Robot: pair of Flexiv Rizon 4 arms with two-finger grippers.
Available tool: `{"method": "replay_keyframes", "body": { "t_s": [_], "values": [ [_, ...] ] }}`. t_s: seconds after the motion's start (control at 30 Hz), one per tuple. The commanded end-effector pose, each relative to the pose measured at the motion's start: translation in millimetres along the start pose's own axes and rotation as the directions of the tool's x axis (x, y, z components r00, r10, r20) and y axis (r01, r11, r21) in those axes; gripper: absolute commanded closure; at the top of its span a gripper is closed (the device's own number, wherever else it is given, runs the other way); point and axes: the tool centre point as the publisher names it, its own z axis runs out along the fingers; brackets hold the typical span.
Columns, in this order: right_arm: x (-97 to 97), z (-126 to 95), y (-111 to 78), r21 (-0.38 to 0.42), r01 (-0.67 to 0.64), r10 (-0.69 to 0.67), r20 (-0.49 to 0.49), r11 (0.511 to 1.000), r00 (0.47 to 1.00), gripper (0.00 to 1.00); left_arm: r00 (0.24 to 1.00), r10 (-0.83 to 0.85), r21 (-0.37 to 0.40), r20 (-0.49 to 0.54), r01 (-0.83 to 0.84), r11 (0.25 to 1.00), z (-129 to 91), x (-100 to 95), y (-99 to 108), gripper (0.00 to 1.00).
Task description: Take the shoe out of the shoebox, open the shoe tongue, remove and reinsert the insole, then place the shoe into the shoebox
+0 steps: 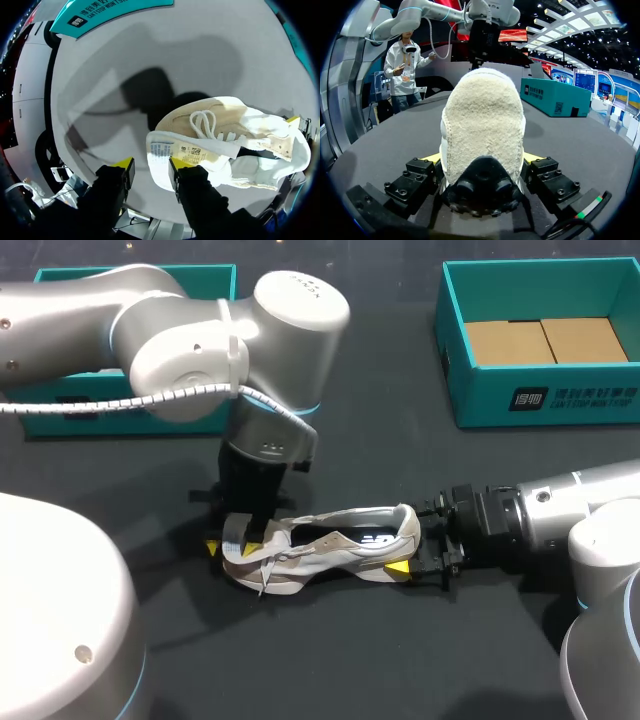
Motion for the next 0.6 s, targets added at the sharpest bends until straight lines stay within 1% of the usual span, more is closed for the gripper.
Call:
{"method": "replay_keyframes", "body": {
  "t_s": [0.03, 0.17, 0.27, 0.47, 0.6],
  "values": [
    [0.6, -0.5, 0.1, 0.003, 0.001, -0.001, 0.001, 1.000, 1.000, 1.00, 1.000, -0.003, 0.002, 0.020, 0.003, 1.000, 3.3, 0.1, -0.9, 0.54],
    [0.6, -0.5, 0.1, 0.003, 0.001, -0.001, 0.001, 1.000, 1.000, 1.00, 1.000, -0.004, 0.017, 0.030, 0.004, 1.000, -0.2, -5.6, 1.1, 0.53],
    [0.6, -0.5, 0.1, 0.003, 0.001, -0.001, 0.001, 1.000, 1.000, 1.00, 1.000, -0.002, 0.049, 0.014, 0.001, 0.999, -11.9, -9.2, 4.4, 0.52],
    [0.6, -0.5, 0.1, 0.003, 0.001, -0.001, 0.001, 1.000, 1.000, 1.00, 0.995, 0.060, 0.135, -0.078, -0.049, 0.990, -48.6, -11.5, 13.2, 0.53],
    [0.6, -0.5, 0.1, 0.003, 0.001, -0.001, 0.001, 1.000, 1.000, 1.00, 0.980, 0.133, 0.198, -0.146, -0.103, 0.975, -75.6, -9.3, 13.9, 0.53]
  ]
}}
